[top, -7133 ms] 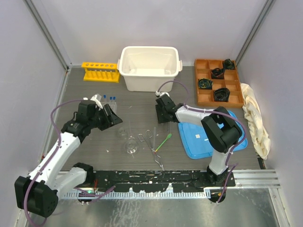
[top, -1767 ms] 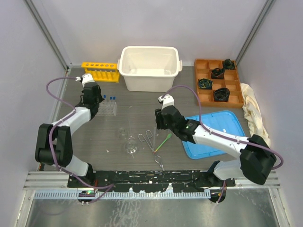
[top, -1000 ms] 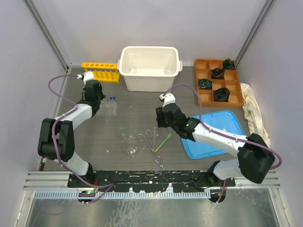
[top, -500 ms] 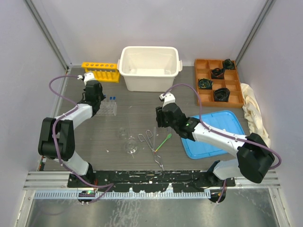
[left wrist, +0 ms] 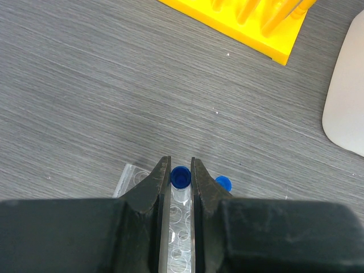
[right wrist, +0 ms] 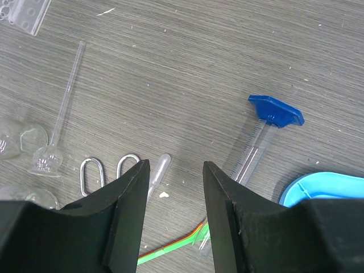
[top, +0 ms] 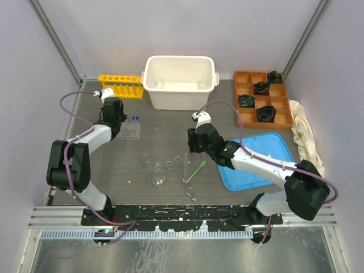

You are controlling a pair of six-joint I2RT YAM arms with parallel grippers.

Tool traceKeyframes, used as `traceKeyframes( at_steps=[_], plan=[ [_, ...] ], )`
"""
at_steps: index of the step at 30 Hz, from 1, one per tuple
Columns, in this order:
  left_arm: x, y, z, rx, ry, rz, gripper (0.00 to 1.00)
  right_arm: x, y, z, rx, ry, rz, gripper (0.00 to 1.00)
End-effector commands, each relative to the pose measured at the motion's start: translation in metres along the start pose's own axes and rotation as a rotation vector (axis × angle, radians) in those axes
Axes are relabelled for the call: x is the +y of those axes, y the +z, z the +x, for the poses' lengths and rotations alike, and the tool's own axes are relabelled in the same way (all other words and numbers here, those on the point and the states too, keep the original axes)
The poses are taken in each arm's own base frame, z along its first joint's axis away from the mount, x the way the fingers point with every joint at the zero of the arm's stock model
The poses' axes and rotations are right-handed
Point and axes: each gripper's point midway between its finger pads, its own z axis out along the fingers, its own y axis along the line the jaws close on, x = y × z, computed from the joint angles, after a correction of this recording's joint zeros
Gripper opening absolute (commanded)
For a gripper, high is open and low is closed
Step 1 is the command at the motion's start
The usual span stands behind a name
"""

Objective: Organize the chemistry lab equipment
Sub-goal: Insert the test tube into the slot of the test tube rack.

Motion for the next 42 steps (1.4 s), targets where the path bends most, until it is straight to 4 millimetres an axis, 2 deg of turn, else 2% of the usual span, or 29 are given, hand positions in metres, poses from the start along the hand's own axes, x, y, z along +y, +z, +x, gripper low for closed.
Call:
traceKeyframes(
  at_steps=[1,12,14,15,16,17,18,19,22,27,28,30,31,34,37,40,42],
  plan=[
    [-0.006,0.003,-0.021,-0.048,-0.018,0.009,0.0,0.004,-0.001,-0.027,-0.082,0.016,-0.014,0.48],
    [-0.008,0.011,-0.009,-0.015,-0.007,0.014,0.0,0.0,0.0,-0.024,-0.074,0.016,-0.009,0.48],
    [-0.009,0.012,-0.007,-0.006,-0.004,0.015,0.03,0.0,0.001,-0.025,-0.074,0.015,-0.01,0.48],
    [-0.009,0.013,-0.005,0.006,-0.002,0.014,0.08,-0.001,0.001,-0.025,-0.074,0.015,-0.007,0.48],
    [-0.009,0.013,-0.004,0.014,-0.002,0.012,0.17,-0.001,0.002,-0.025,-0.072,0.014,-0.007,0.48],
    [-0.01,0.013,-0.004,0.021,-0.003,0.011,0.35,-0.002,0.002,-0.024,-0.071,0.014,-0.007,0.48],
    [-0.01,0.013,-0.004,0.027,-0.003,0.009,0.46,-0.002,0.002,-0.024,-0.07,0.013,-0.006,0.48],
    [-0.01,0.011,-0.006,0.027,-0.007,0.008,0.52,-0.001,0.002,-0.024,-0.07,0.013,-0.009,0.48],
    [-0.01,0.003,-0.017,0.014,-0.025,0.002,0.63,-0.001,0.002,-0.025,-0.069,0.013,-0.014,0.48],
    [-0.009,-0.025,-0.047,-0.031,-0.063,0.014,0.67,0.002,0.002,-0.025,-0.067,0.016,-0.03,0.48],
    [-0.009,-0.034,-0.056,-0.045,-0.075,0.022,0.66,0.003,0.001,-0.026,-0.07,0.017,-0.033,0.48],
    [-0.008,-0.053,-0.066,-0.052,-0.101,0.034,0.59,0.003,0.001,-0.028,-0.073,0.021,-0.034,0.48],
    [-0.007,-0.062,-0.066,-0.039,-0.121,0.041,0.49,0.004,0.001,-0.029,-0.077,0.022,-0.036,0.48],
    [-0.02,-0.093,-0.058,0.051,-0.158,0.147,0.04,0.009,-0.001,-0.03,-0.077,0.025,-0.063,0.48],
    [-0.028,-0.115,-0.033,0.187,-0.173,0.217,0.0,0.012,-0.004,-0.032,-0.08,0.03,-0.081,0.48],
    [-0.02,-0.131,0.001,0.346,-0.138,0.201,0.0,0.011,-0.006,-0.033,-0.088,0.038,-0.08,0.48],
    [-0.016,-0.132,0.021,0.414,-0.111,0.192,0.0,0.009,-0.008,-0.032,-0.092,0.047,-0.075,0.48]
  ],
)
